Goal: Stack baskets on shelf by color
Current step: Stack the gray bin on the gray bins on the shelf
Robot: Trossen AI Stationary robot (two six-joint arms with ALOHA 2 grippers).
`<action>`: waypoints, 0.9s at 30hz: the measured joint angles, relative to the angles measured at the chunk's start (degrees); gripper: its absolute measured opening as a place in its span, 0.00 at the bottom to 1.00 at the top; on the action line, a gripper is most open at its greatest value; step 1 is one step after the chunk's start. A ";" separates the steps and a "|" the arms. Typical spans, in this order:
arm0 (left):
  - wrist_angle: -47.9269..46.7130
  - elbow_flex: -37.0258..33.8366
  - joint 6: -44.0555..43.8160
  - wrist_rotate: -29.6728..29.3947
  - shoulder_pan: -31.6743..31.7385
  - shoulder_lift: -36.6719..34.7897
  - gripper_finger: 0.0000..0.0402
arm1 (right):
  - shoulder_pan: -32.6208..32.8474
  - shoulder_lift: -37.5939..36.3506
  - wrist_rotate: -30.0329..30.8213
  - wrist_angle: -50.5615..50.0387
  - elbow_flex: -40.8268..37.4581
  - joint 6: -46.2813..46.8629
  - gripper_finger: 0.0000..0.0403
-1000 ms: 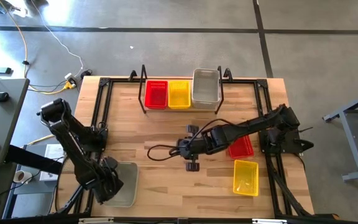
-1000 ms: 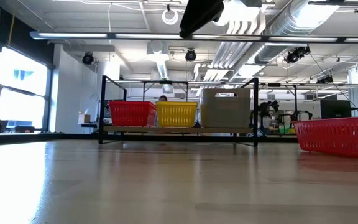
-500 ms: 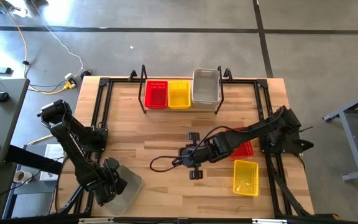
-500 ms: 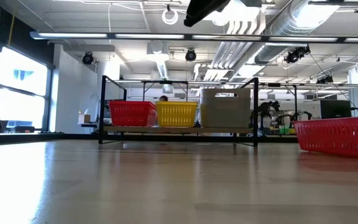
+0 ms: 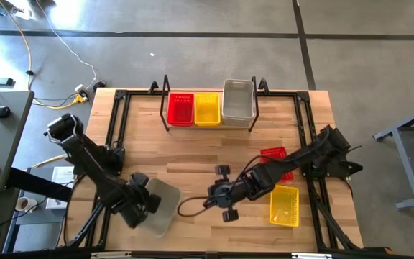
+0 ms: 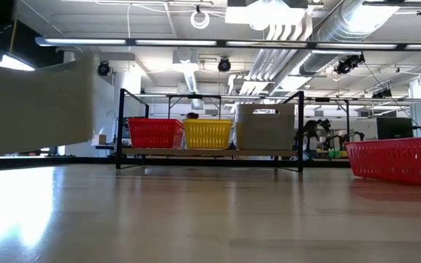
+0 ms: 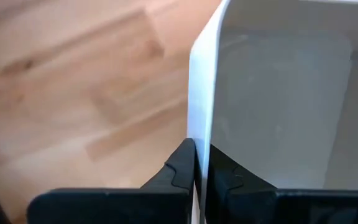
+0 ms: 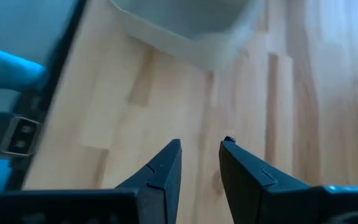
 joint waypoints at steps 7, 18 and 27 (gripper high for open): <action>-0.34 3.70 10.69 -4.30 10.27 -0.77 0.00 | 2.01 0.00 -1.33 6.45 -0.05 -4.89 0.23; -0.02 9.39 26.46 -7.99 24.04 -0.77 0.00 | 1.87 0.00 -1.08 10.39 -0.07 -11.99 0.23; 4.46 12.23 36.40 -9.34 31.48 -0.77 0.00 | -0.15 0.13 -1.21 13.51 -0.07 -21.63 0.23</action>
